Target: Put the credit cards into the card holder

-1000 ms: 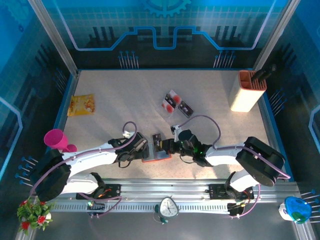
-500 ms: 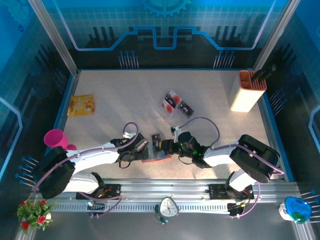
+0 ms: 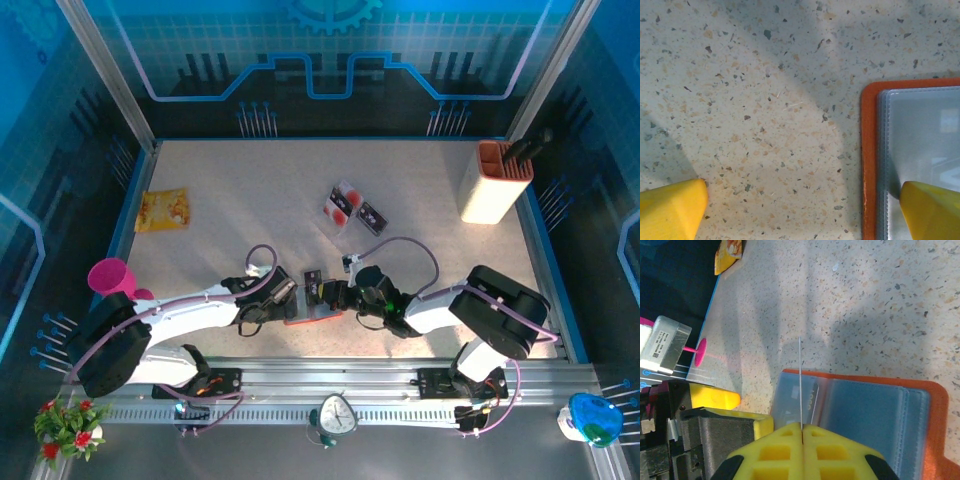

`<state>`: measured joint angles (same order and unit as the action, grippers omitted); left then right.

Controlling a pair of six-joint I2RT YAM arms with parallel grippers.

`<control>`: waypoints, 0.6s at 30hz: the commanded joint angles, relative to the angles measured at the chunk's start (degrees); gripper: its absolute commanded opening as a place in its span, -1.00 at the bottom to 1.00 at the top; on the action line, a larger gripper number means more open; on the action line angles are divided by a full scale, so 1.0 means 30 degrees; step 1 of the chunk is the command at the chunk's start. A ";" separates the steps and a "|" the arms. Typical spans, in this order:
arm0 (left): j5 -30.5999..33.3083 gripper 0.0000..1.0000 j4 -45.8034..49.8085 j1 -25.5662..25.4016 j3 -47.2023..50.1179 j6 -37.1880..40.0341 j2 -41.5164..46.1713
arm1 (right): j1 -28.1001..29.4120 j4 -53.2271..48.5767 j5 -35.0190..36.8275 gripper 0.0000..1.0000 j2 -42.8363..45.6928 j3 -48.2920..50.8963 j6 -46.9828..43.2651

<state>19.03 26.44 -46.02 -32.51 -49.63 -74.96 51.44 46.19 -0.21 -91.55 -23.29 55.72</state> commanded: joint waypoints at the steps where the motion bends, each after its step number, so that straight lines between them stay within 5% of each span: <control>1: 0.0149 0.99 0.0709 -0.0140 0.0291 -0.0158 -0.0312 | 0.0284 0.0905 0.0303 -1.00 -0.0345 0.0153 0.0264; 18: 0.0154 0.99 0.0563 -0.0151 0.0318 -0.0153 -0.0359 | 0.0629 0.0743 0.0475 -1.00 -0.0692 0.0606 0.1001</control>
<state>19.05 26.44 -46.02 -32.51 -49.63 -75.07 52.42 47.64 -0.14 -92.51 -22.11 57.84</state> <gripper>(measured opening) 0.992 0.063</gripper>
